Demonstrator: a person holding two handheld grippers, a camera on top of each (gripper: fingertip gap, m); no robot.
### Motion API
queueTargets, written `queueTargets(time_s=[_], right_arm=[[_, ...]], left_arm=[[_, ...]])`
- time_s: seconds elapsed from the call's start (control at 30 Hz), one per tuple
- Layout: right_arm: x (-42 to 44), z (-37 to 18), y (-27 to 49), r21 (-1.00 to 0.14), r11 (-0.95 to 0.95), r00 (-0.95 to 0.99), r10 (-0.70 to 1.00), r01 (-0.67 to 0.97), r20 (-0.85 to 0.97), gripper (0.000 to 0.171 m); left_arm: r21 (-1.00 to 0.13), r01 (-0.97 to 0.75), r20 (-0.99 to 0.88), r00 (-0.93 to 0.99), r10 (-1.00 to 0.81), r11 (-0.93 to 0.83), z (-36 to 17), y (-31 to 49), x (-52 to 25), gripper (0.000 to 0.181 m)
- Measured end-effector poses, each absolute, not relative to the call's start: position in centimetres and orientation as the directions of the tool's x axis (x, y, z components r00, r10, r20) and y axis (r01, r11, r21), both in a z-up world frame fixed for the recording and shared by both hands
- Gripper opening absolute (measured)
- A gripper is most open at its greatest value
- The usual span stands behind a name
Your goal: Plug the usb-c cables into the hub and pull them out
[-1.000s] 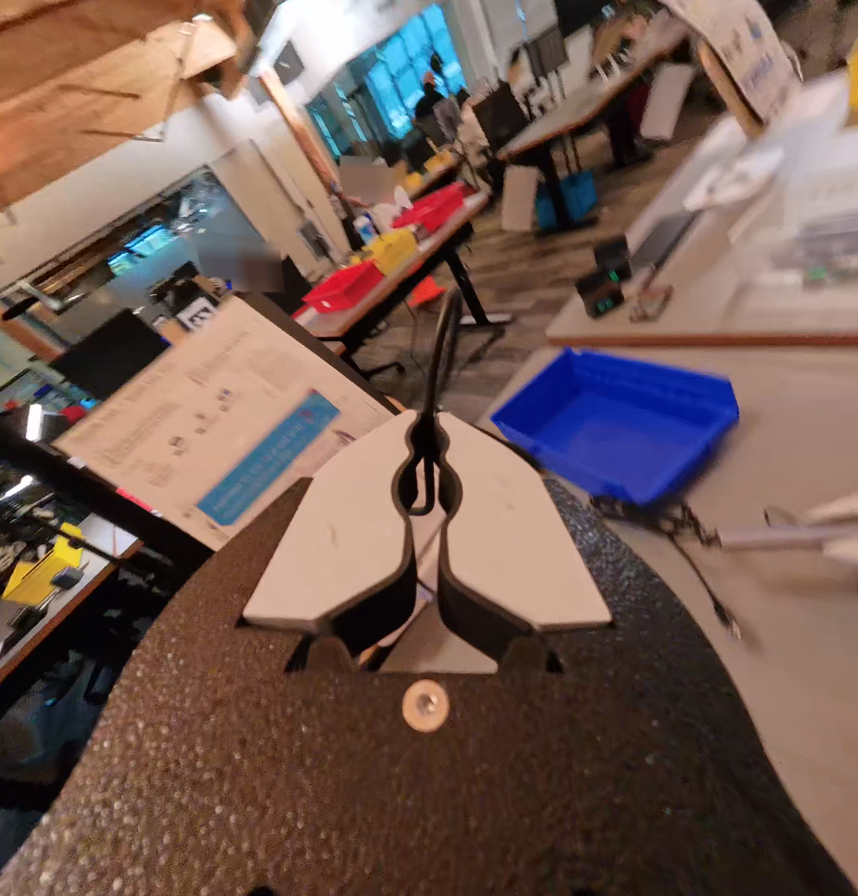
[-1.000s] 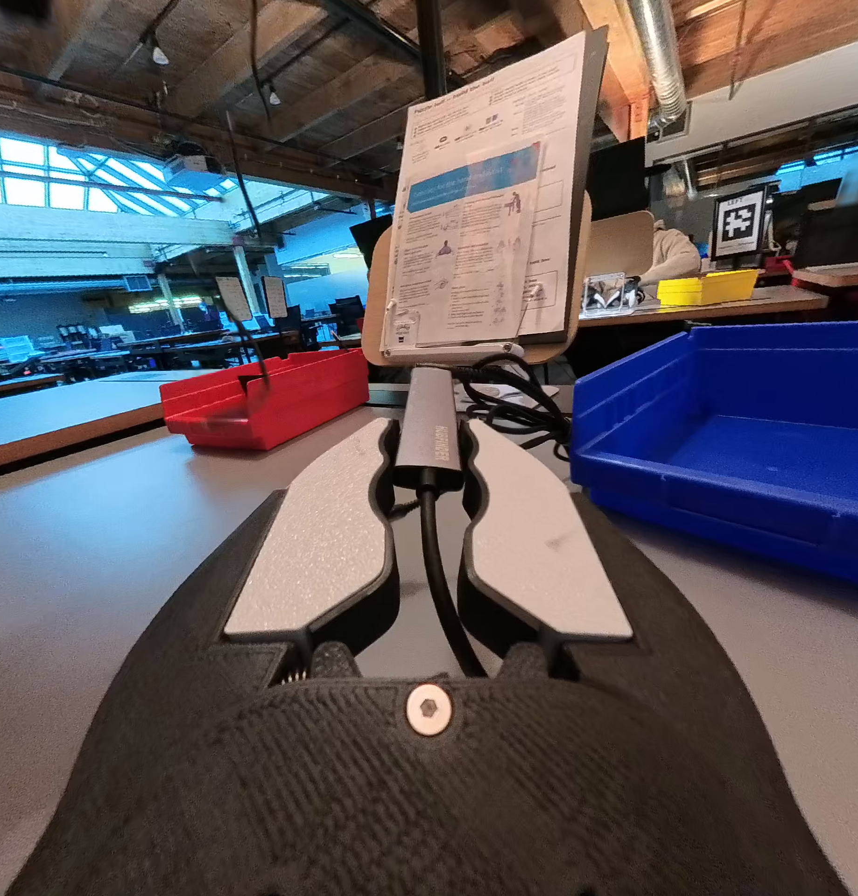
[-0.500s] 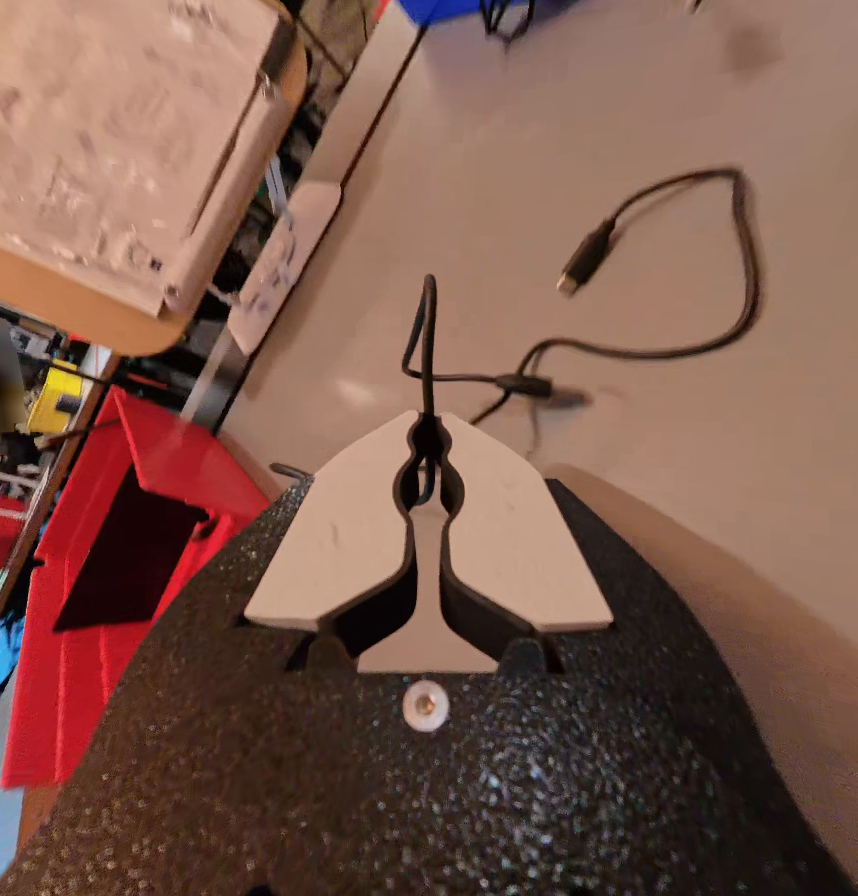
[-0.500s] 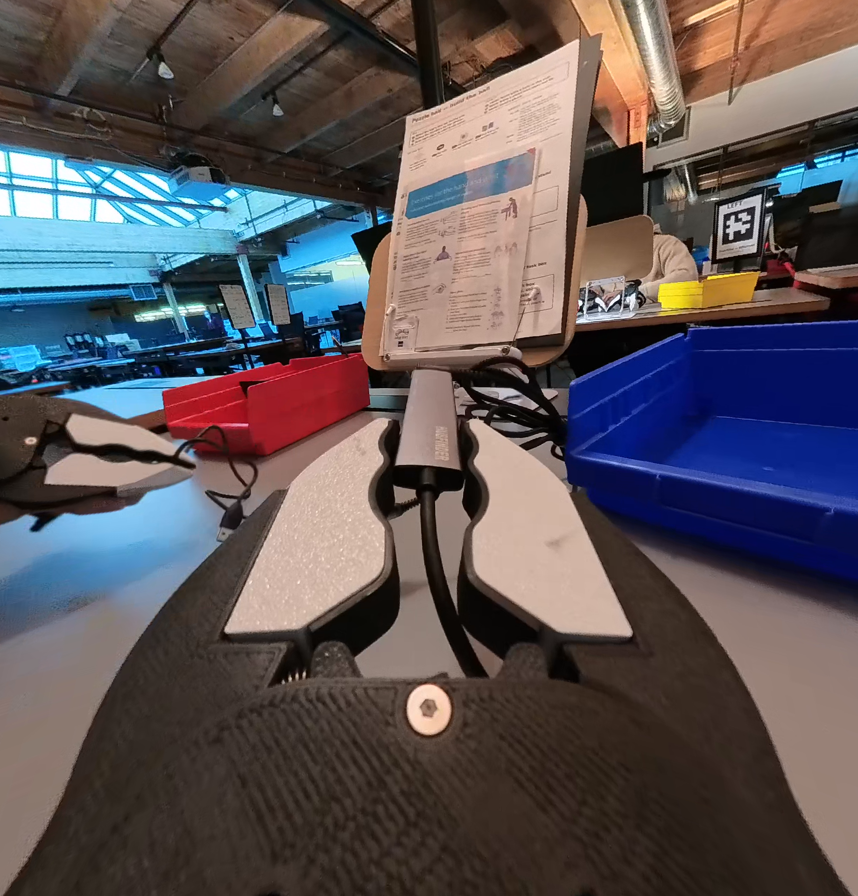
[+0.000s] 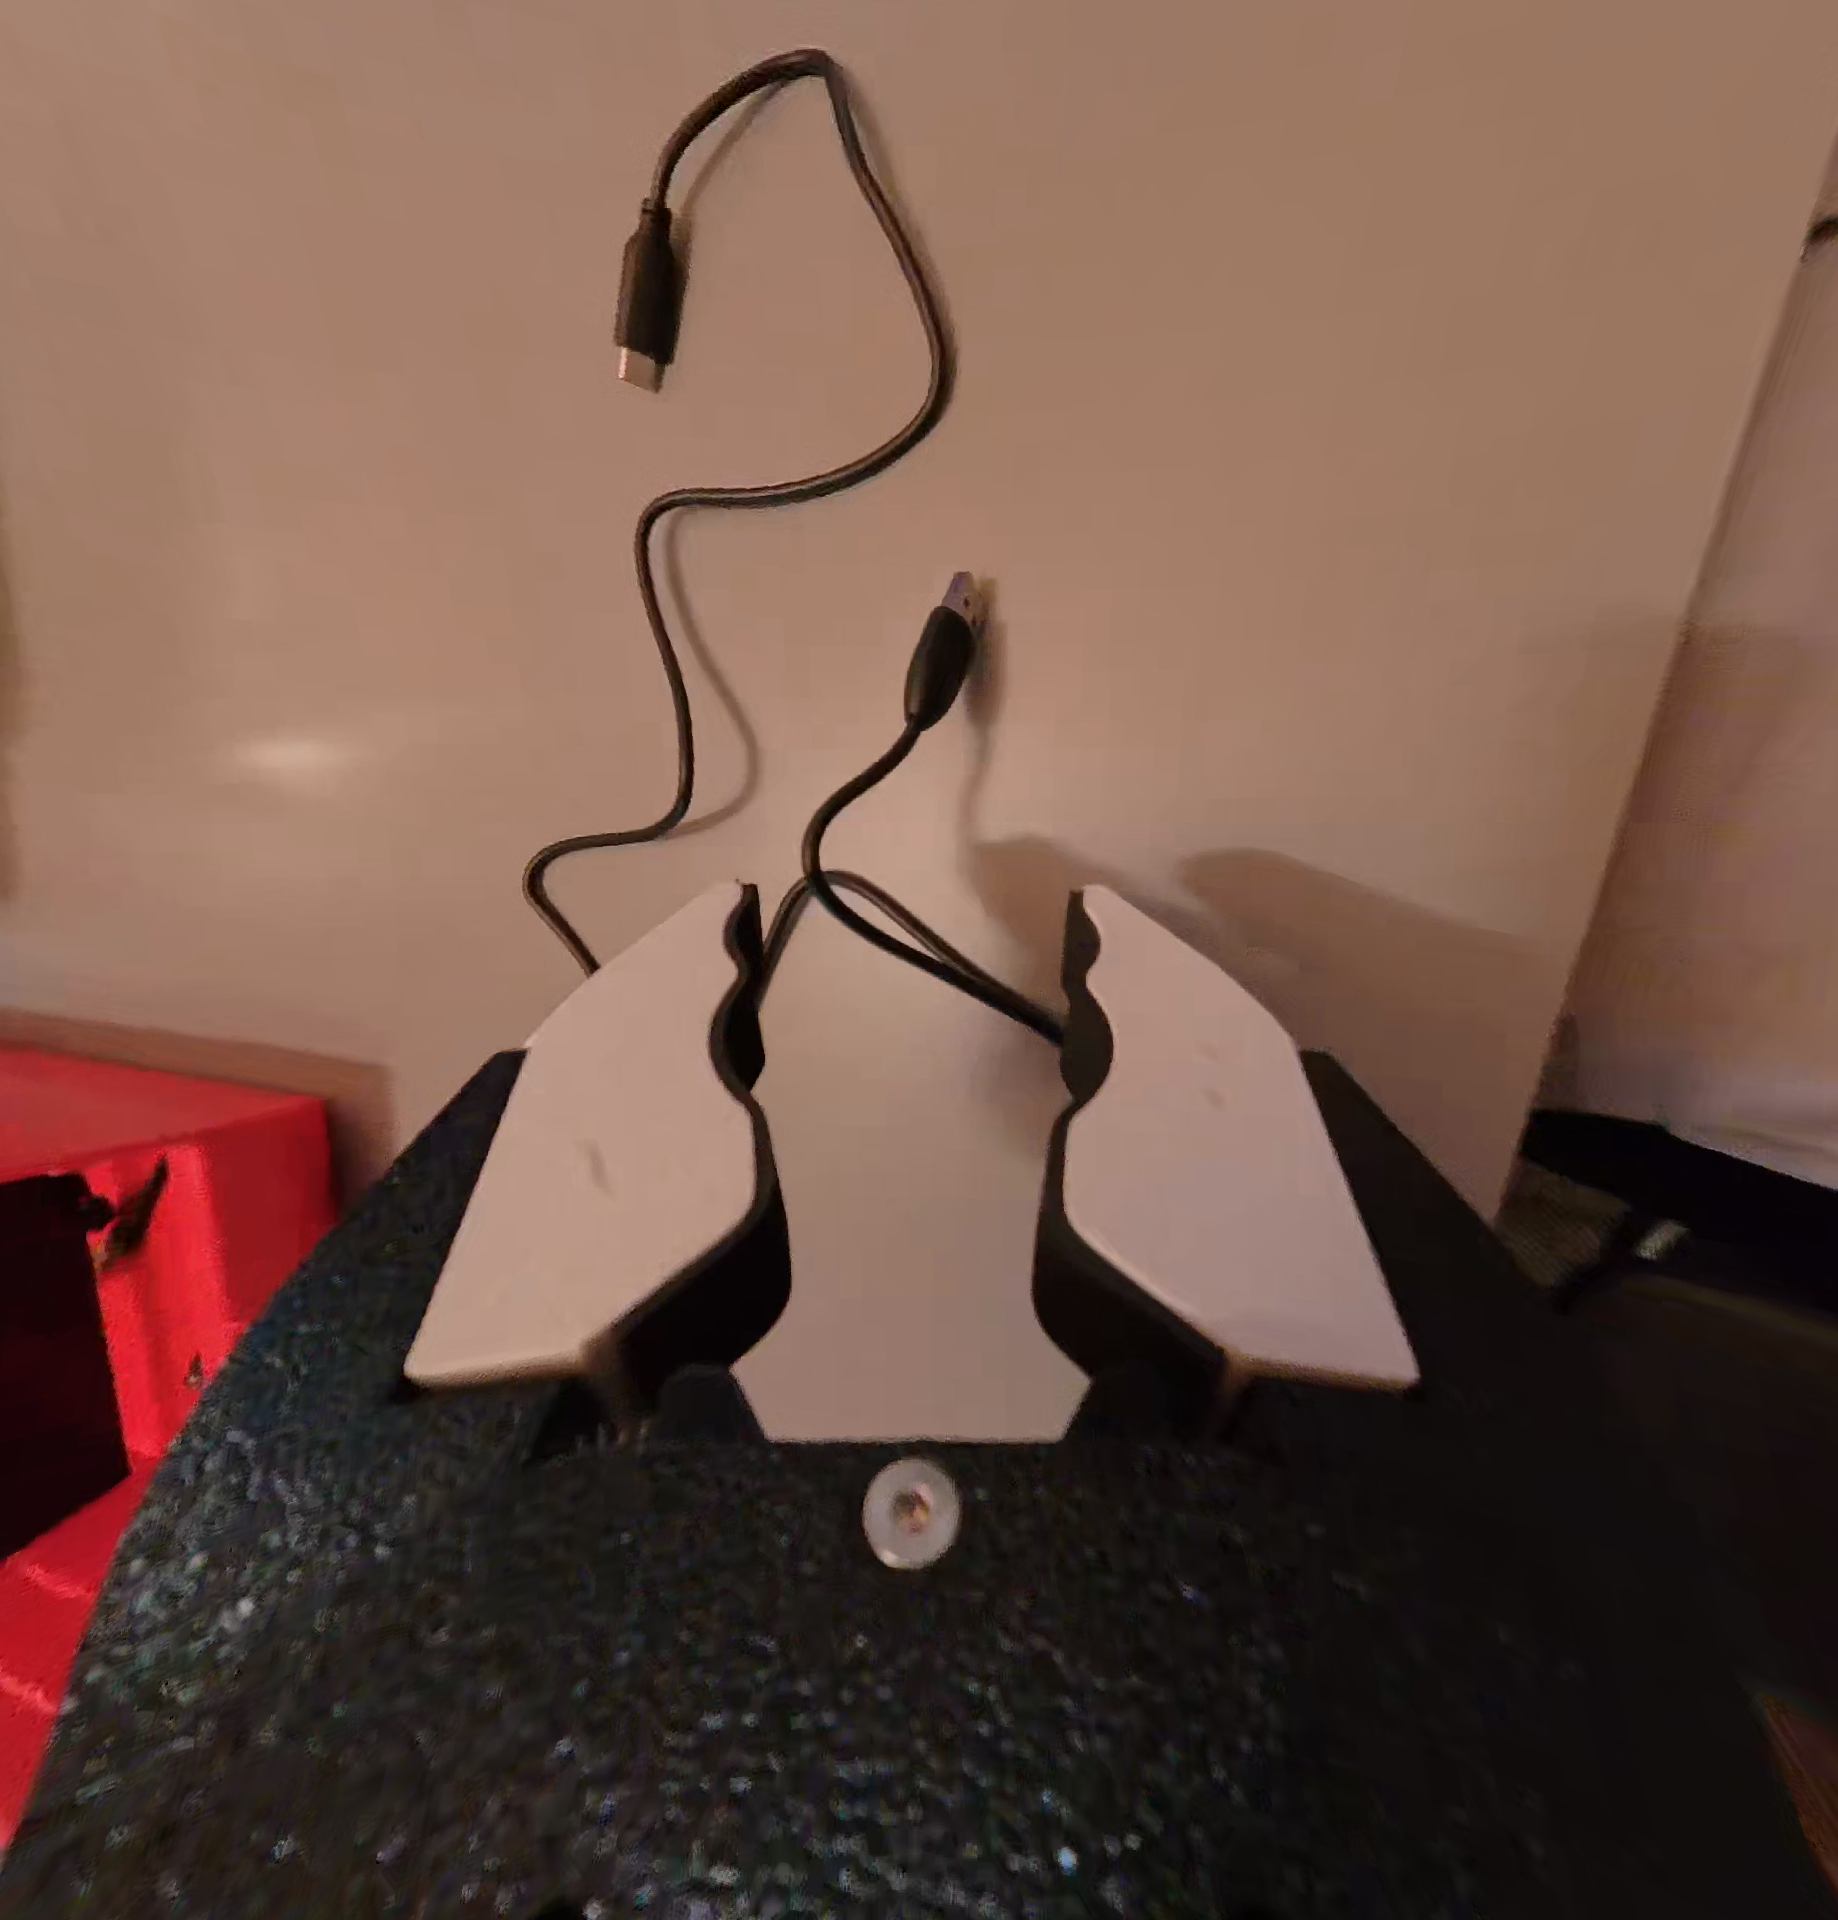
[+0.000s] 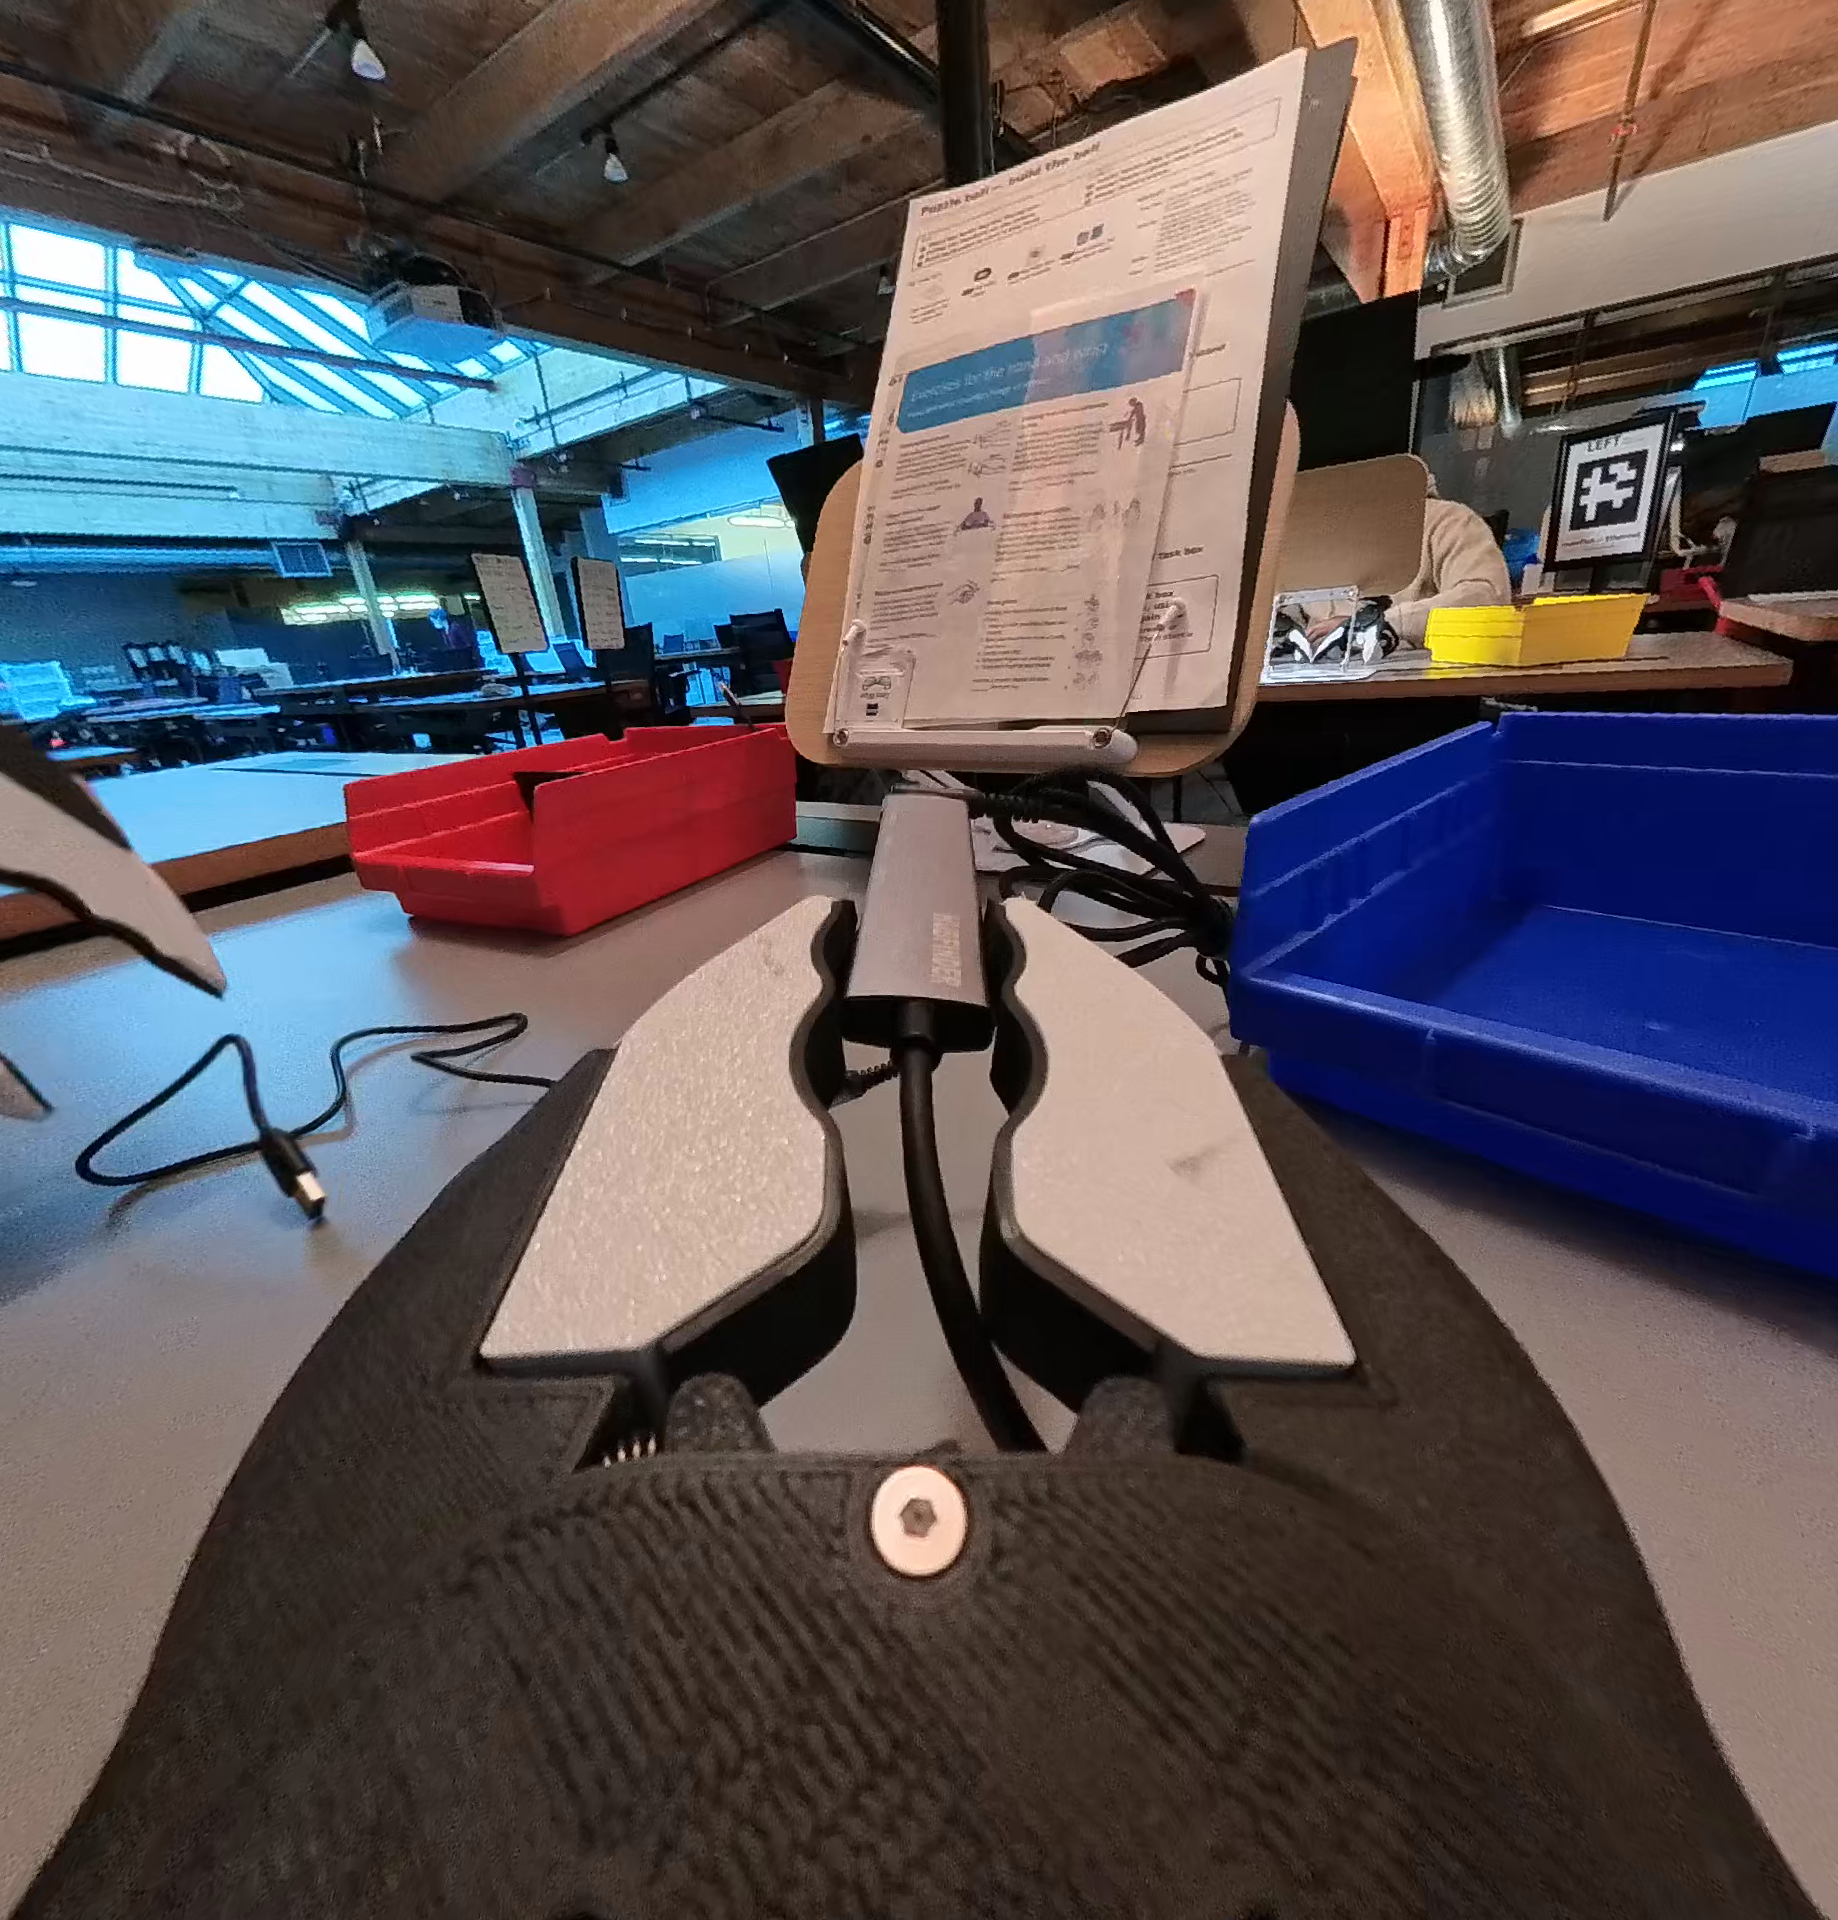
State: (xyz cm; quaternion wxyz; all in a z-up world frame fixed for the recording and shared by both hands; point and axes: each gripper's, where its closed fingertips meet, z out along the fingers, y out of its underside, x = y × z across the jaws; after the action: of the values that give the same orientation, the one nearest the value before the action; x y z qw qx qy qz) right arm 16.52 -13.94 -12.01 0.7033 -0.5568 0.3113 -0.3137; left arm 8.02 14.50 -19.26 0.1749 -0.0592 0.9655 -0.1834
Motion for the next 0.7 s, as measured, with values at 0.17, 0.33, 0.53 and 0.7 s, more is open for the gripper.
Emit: queueTargets(time_s=[0.17,0.33,0.53,0.7], right_arm=[[16.5,-12.0,-14.1,-0.977,0.191,0.609,-0.787,0.095,-0.095,0.024],[16.5,-12.0,-14.0,-0.978,0.188,0.608,-0.788,0.094,-0.093,0.024],[16.3,-12.0,-13.8,-0.98,0.169,0.611,-0.788,0.109,-0.068,0.024],[16.3,-11.8,-14.1,-0.975,0.199,0.617,-0.781,0.104,-0.094,0.024]], left_arm=[[-0.349,-0.019,-0.331,-0.933,-0.142,0.937,-17.1,13.2,9.5,0.053],[-0.571,-0.33,-0.152,-0.857,-0.492,0.752,-16.5,6.1,13.2,0.042],[-0.467,-0.745,0.294,-0.638,-0.711,0.475,-21.9,-0.1,14.2,0.035],[-0.447,-0.78,0.248,-0.578,-0.777,0.437,-24.0,-1.6,17.2,0.044]])
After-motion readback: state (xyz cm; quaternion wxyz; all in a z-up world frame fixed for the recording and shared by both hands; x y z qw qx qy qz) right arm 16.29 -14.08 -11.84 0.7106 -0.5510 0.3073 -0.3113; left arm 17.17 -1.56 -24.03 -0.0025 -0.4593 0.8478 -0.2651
